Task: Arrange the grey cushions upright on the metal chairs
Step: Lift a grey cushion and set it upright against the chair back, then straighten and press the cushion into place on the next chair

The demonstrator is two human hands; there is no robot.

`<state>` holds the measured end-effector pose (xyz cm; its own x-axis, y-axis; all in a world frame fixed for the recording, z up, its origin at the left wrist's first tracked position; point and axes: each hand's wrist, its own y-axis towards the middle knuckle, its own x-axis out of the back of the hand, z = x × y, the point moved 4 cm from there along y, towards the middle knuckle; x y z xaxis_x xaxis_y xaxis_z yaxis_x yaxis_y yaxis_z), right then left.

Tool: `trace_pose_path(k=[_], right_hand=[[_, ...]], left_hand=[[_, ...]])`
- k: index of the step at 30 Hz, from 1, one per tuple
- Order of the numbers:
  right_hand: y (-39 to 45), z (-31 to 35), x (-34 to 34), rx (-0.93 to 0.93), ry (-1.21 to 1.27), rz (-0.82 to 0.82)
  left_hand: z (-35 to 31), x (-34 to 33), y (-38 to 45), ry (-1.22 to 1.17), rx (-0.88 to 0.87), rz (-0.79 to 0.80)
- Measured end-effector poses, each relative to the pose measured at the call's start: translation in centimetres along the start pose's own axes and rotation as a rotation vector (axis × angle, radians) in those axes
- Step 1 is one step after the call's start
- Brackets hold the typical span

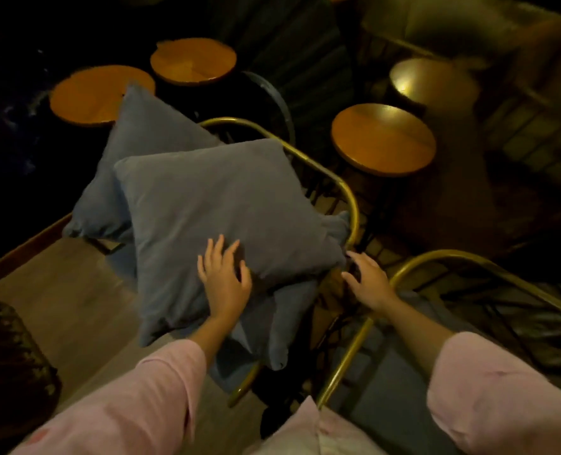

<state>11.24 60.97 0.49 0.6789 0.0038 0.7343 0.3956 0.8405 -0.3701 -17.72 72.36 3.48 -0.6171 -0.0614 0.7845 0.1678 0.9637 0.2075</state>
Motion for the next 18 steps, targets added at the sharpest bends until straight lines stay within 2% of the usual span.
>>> trace_pose_path(k=[3, 6, 10, 12, 14, 18], right_hand=[[-6.4, -8.9, 3.2, -0.241, 0.117, -0.233], [-14.9, -17.6, 6.0, -0.478, 0.136, -0.369], [-27.6, -26.8, 8.3, -0.727, 0.089, -0.531], [-32.6, -29.9, 9.1, -0.811, 0.086, -0.617], [-36.8, -32.6, 10.3, -0.881, 0.061, -0.679], [-43.0, -37.2, 13.0, -0.934, -0.009, -0.742]], left_hand=[[-5.6, -4.0, -3.3, -0.12, -0.183, 0.169], [-11.2, -8.3, -7.8, -0.321, -0.272, 0.411], [-17.1, -13.4, -14.5, -0.277, -0.329, 0.691], [-19.0, -15.8, -17.9, -0.254, -0.374, 0.753], [-21.3, -18.2, -21.2, -0.239, -0.307, 0.851], [-25.4, -22.4, -27.6, -0.173, -0.052, 0.983]])
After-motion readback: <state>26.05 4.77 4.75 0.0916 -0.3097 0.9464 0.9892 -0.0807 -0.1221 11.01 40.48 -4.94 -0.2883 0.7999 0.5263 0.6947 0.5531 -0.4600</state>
